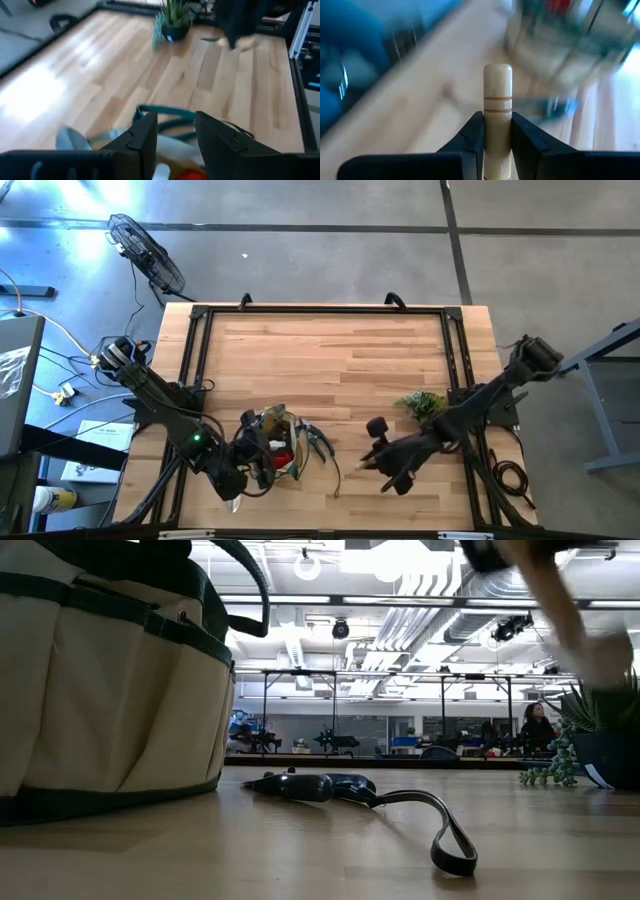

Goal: Pick & Place Garden tools in Gardening bag
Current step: Put the right brown trowel into the brown gardening bag

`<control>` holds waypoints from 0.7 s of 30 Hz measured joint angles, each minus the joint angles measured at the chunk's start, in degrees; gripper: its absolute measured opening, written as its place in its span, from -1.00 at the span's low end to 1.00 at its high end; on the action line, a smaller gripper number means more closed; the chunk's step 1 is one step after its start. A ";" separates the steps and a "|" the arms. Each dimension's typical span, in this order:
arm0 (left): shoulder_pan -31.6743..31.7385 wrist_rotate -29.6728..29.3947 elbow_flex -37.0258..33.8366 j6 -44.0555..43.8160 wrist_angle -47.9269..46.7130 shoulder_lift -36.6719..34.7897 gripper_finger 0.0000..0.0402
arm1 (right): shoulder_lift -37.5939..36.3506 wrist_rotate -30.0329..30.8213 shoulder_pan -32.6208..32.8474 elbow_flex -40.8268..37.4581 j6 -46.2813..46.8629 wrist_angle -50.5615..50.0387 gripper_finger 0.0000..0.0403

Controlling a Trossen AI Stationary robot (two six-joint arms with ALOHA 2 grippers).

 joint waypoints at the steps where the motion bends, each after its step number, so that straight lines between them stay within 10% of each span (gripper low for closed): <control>1: 0.00 -0.94 0.00 1.38 0.73 0.00 -0.37 | -1.10 -0.12 0.06 0.01 -0.70 2.72 -0.72; 16: 2.91 2.04 -0.18 37.21 30.30 9.28 -0.37 | -3.94 -12.97 -0.88 0.02 -18.49 33.39 -0.72; 21: 6.83 12.23 -0.11 44.96 41.73 11.04 -0.37 | -3.94 -15.75 -2.05 0.04 -18.90 34.93 -0.72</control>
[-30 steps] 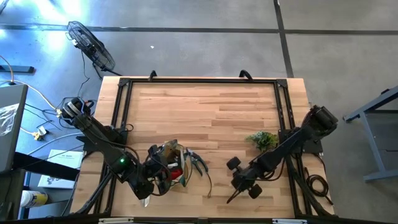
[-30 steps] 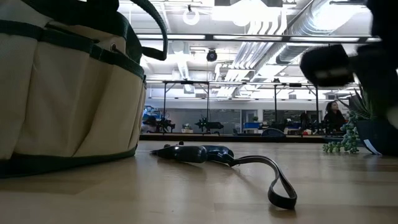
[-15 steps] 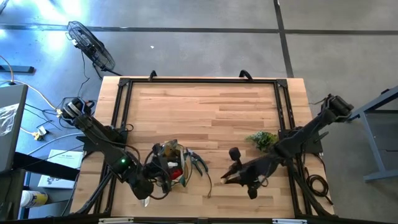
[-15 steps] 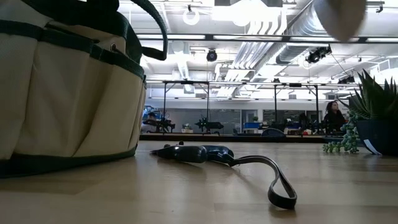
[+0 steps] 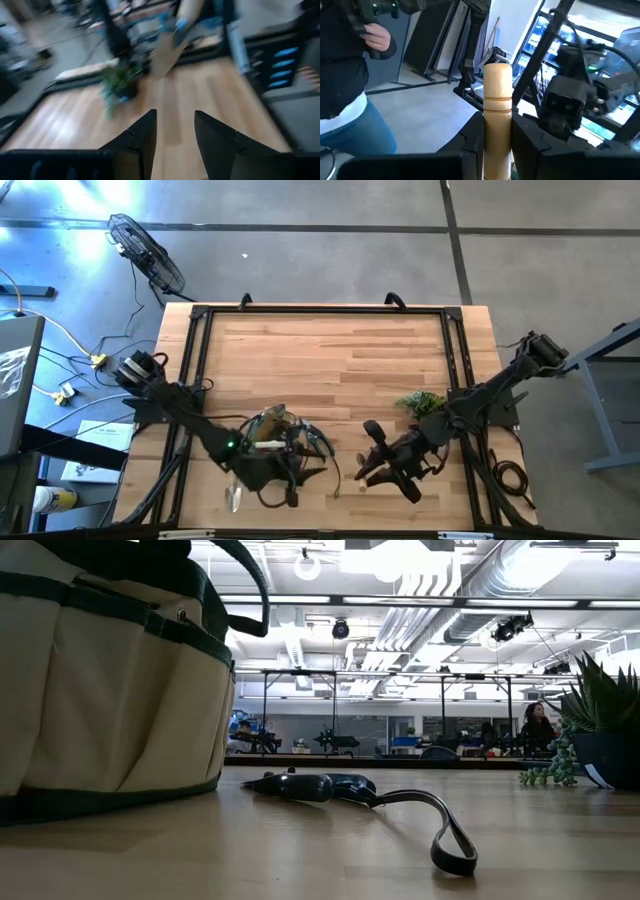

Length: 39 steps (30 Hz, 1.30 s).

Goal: Pick & Place Garden tools in Gardening bag
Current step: Put the right brown trowel into the brown gardening bag

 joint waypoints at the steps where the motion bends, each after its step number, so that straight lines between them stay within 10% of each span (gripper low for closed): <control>1: 1.09 3.65 -0.01 0.43 1.85 0.20 -0.37 | 0.00 -0.73 -0.18 0.00 0.00 0.00 -0.72; 17: 12.23 38.74 0.01 1.43 21.21 2.80 -0.37 | 0.02 -2.03 -0.69 0.00 0.02 -0.37 -0.72; 39: 14.18 39.23 0.65 3.31 28.32 5.84 -0.37 | 0.04 -2.23 -2.69 0.00 0.00 -1.32 -0.72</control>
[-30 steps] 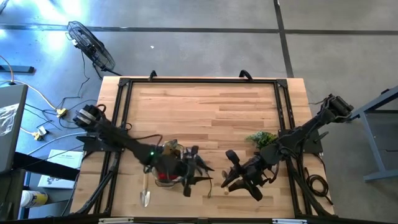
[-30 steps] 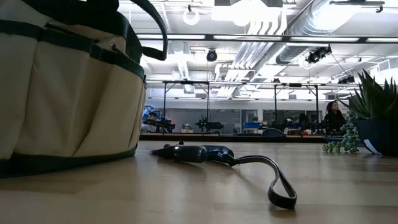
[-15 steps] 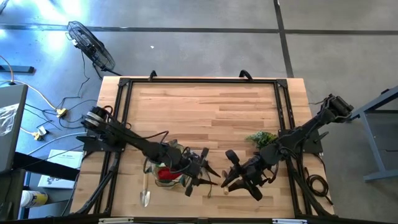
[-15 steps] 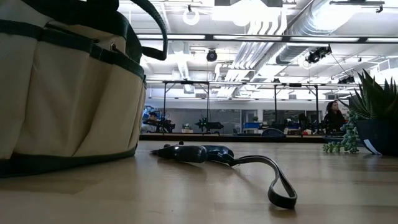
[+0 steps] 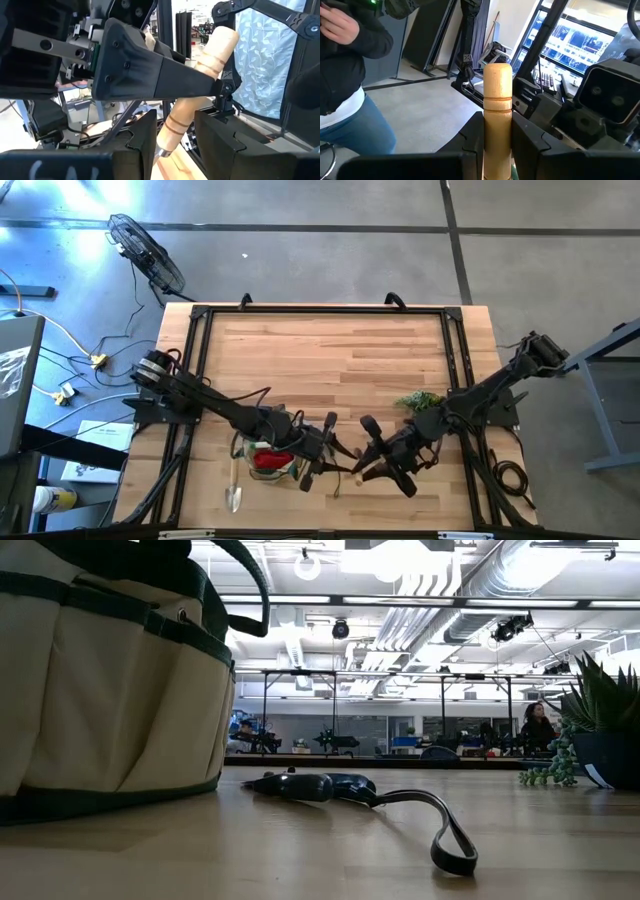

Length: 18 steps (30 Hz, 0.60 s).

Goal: Pick & Place Garden tools in Gardening bag
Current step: Put the right brown trowel into the brown gardening bag

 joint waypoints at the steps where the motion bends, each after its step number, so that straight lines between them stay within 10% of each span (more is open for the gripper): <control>1: 0.00 0.01 0.00 0.32 0.03 0.00 -0.37 | 0.00 -0.05 -0.18 0.00 -0.10 0.01 -0.72; 18: 0.04 2.25 0.00 0.22 -0.04 0.00 -0.37 | 0.02 -1.80 -2.73 0.00 -0.27 0.08 -0.72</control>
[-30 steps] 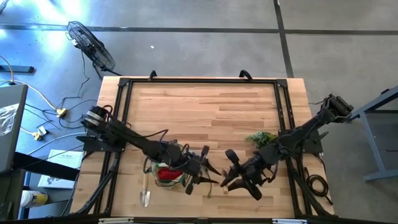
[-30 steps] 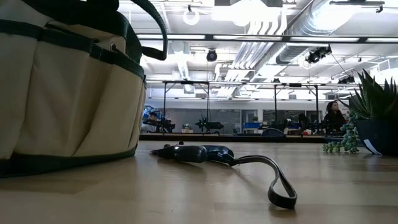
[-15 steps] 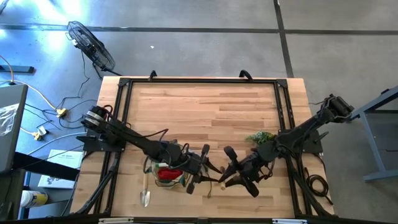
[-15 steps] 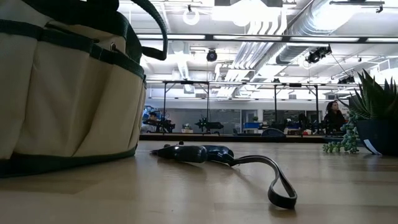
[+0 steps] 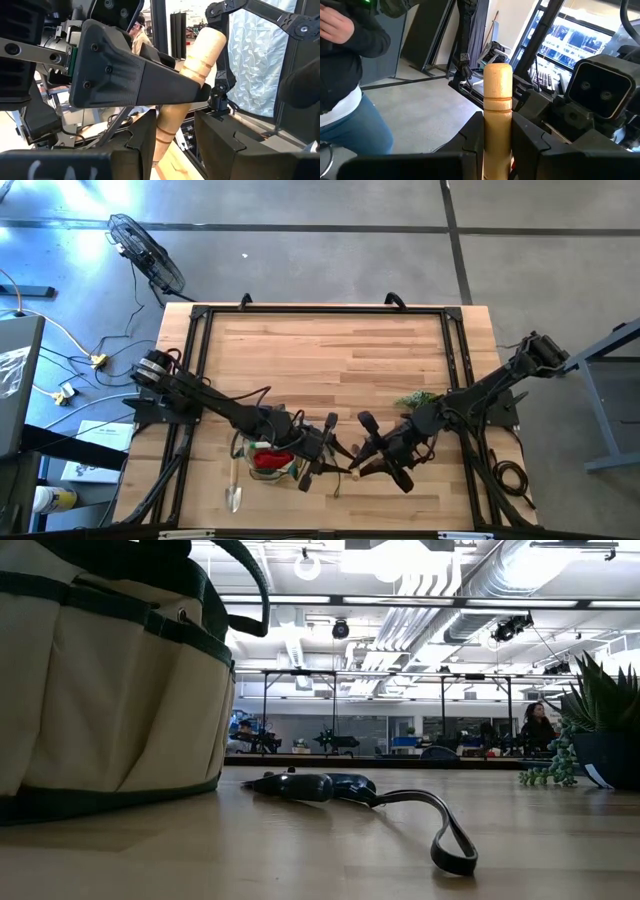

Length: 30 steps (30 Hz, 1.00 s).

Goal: Pick & Place Garden tools in Gardening bag
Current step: Put the right brown trowel into the brown gardening bag

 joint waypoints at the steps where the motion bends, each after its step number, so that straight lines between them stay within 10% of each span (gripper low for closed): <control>1: 0.00 -0.01 0.00 -0.02 -0.06 0.00 -0.37 | 0.02 -0.04 -0.04 0.00 0.00 0.00 -0.72; 30: 0.39 -1.25 0.33 -1.53 2.60 3.43 -0.37 | 0.04 0.31 -0.54 0.00 -0.13 -0.07 -0.72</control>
